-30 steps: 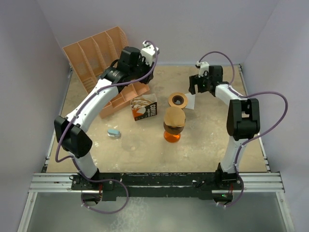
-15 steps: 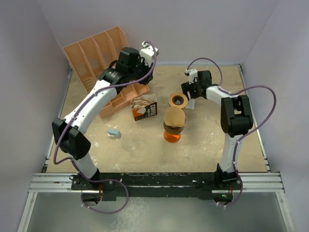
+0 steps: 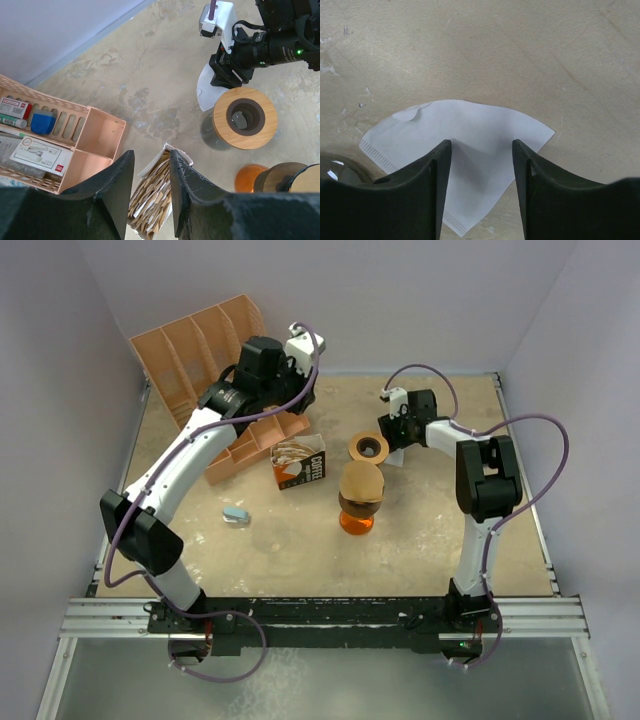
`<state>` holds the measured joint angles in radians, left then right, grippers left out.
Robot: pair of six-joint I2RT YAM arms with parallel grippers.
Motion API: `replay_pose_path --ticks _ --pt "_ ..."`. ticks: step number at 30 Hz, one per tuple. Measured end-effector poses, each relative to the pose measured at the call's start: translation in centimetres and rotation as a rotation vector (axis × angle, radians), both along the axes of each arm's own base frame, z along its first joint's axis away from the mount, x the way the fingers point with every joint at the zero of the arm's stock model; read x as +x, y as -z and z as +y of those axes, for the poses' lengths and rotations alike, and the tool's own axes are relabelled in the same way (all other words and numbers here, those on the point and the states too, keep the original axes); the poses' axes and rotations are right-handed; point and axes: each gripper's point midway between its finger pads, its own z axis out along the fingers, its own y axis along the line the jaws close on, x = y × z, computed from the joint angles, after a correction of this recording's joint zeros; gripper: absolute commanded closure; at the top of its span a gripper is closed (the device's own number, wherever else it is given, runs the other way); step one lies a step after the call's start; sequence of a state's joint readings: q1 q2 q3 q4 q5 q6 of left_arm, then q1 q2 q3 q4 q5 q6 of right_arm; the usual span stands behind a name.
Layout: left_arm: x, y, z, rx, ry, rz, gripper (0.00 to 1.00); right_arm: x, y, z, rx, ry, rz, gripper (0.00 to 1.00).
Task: Place the coffee filter in the dripper
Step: Pick up the coffee filter from the center of the board.
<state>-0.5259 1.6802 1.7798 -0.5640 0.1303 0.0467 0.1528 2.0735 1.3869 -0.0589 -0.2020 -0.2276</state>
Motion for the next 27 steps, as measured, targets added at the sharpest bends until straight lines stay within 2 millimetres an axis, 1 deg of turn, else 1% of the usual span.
replay_pose_path --ticks 5,8,14,17,19,22,25,27 --pt "-0.1 0.2 0.1 0.006 0.002 0.004 0.68 -0.1 0.0 0.0 0.000 -0.007 -0.019 0.66" --pt "-0.2 0.2 0.1 0.009 0.004 0.002 0.68 -0.6 0.0 -0.1 -0.004 -0.008 -0.033 0.74" --pt "-0.2 0.2 0.2 0.019 0.011 -0.004 0.67 -1.6 -0.2 -1.0 -0.024 -0.007 -0.031 0.82" --pt "-0.3 0.2 0.1 0.020 0.017 -0.005 0.67 -2.4 -0.4 -1.9 -0.045 0.003 -0.015 0.85" --pt "-0.3 0.2 0.1 0.018 0.021 -0.004 0.67 -2.6 -1.1 -2.7 -0.053 0.010 -0.015 0.86" --pt "-0.4 0.2 -0.1 0.014 0.032 -0.001 0.67 -2.6 -3.3 -3.9 -0.061 0.021 -0.050 0.87" --pt "-0.6 0.2 -0.3 0.006 0.047 0.004 0.67 -2.1 -7.0 -5.0 -0.060 0.036 -0.129 0.88" --pt "-0.8 0.2 -0.6 -0.005 0.062 0.009 0.67 -1.8 -10.3 -5.5 -0.056 0.040 -0.193 0.88"
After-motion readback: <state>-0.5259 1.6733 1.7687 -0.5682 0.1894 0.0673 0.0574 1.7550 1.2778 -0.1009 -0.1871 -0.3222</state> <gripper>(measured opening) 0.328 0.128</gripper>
